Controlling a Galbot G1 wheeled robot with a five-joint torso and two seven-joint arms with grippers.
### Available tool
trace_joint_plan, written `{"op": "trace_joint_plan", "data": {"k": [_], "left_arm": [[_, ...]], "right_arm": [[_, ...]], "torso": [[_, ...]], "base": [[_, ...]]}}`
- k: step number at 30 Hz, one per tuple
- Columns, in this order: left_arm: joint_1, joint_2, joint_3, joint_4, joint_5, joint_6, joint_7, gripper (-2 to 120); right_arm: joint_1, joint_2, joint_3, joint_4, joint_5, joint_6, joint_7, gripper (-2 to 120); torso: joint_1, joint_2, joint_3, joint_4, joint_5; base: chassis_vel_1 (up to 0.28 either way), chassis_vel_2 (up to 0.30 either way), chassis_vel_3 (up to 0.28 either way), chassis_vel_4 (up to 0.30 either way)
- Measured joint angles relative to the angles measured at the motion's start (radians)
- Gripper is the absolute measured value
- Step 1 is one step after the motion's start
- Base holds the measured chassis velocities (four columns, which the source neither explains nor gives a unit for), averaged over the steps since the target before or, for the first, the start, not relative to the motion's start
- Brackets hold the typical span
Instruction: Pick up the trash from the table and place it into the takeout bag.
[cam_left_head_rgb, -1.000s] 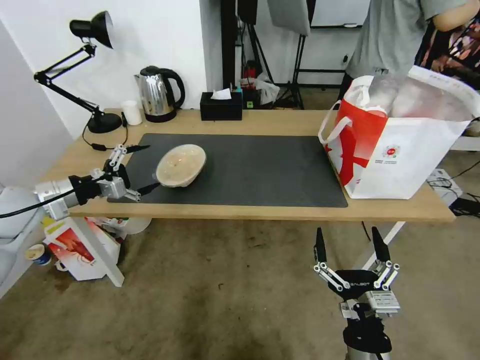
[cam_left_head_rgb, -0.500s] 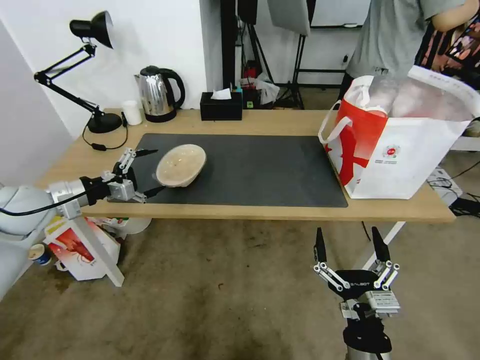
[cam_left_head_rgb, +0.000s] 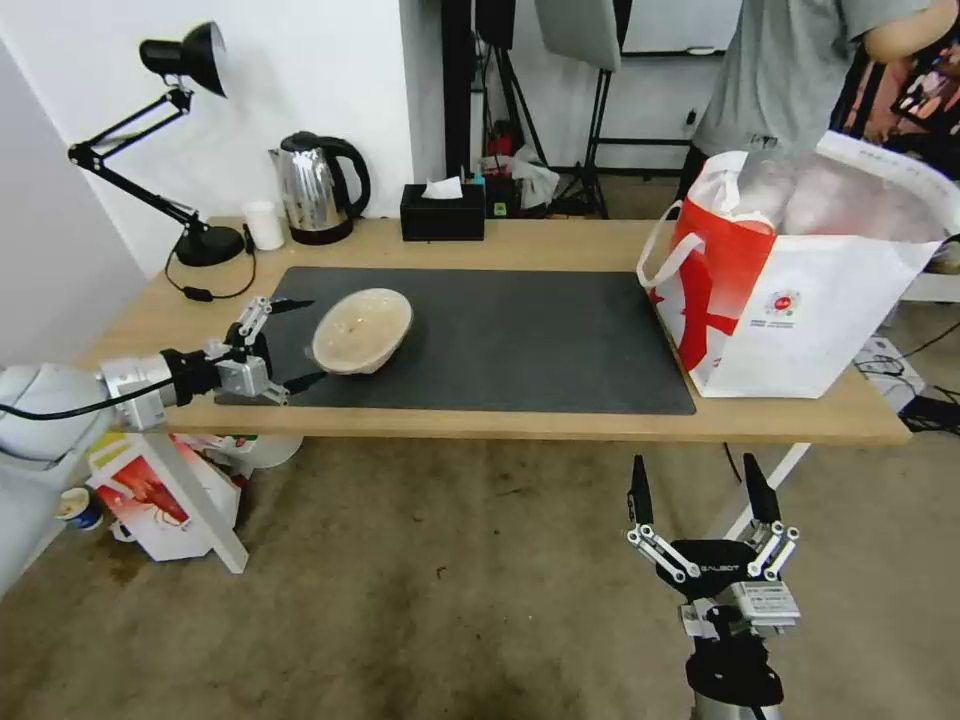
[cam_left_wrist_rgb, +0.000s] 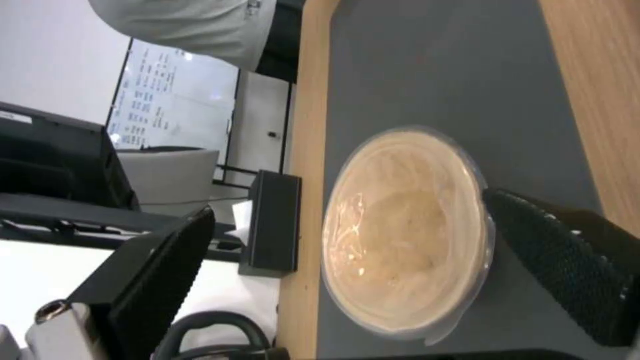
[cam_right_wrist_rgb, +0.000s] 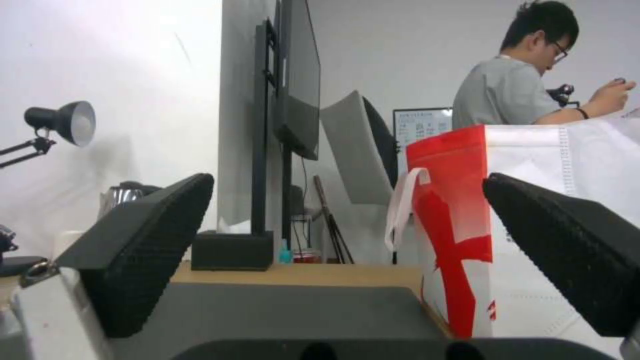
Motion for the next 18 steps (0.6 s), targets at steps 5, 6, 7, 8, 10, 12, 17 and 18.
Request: {"op": "trace_joint_plan", "data": {"k": [5, 6, 7, 8, 10, 12, 17, 18], "left_arm": [[-0.015, -0.001, 0.004, 0.016, 0.01, 0.005, 0.003, 100], [-0.02, -0.002, 0.006, 0.02, 0.012, 0.005, 0.004, 100], [-0.02, -0.002, 0.006, 0.02, 0.012, 0.005, 0.004, 100], [-0.025, -0.004, 0.008, 0.025, 0.013, 0.006, 0.005, 100], [-0.035, -0.006, 0.013, 0.033, 0.014, 0.006, 0.006, 100], [-0.04, -0.007, 0.016, 0.036, 0.014, 0.007, 0.006, 100], [-0.061, -0.009, 0.026, 0.046, 0.015, 0.008, 0.007, 100], [-0.067, -0.009, 0.029, 0.05, 0.015, 0.008, 0.008, 100]], "right_arm": [[0.0, 0.0, 0.0, 0.0, 0.0, 0.0, 0.0, 100], [0.0, 0.0, 0.0, 0.0, 0.0, 0.0, 0.0, 100], [0.0, 0.0, 0.0, 0.0, 0.0, 0.0, 0.0, 100], [0.0, 0.0, 0.0, 0.0, 0.0, 0.0, 0.0, 100], [0.0, 0.0, 0.0, 0.0, 0.0, 0.0, 0.0, 100], [0.0, 0.0, 0.0, 0.0, 0.0, 0.0, 0.0, 100], [0.0, 0.0, 0.0, 0.0, 0.0, 0.0, 0.0, 100], [0.0, 0.0, 0.0, 0.0, 0.0, 0.0, 0.0, 100]], "torso": [[0.0, 0.0, 0.0, 0.0, 0.0], [0.0, 0.0, 0.0, -0.0001, 0.0], [0.0, 0.0, 0.0, -0.0001, 0.0], [0.0, 0.0, 0.0, -0.0001, 0.0], [0.0, 0.0, 0.0, 0.0, 0.0], [0.0, 0.0, 0.0, 0.0, 0.0], [0.0, 0.0, 0.0, -0.0001, 0.0], [0.0, 0.0, 0.0, 0.0, -0.0001]], "base": [[0.0, 0.0, 0.0, 0.0], [0.0, 0.0, 0.0, 0.0], [0.0, 0.0, 0.0, 0.0], [0.0, 0.0, 0.0, 0.0], [0.0, 0.0, 0.0, 0.0], [0.0, 0.0, 0.0, 0.0], [0.0, 0.0, 0.0, 0.0], [0.0, 0.0, 0.0, 0.0]]}}
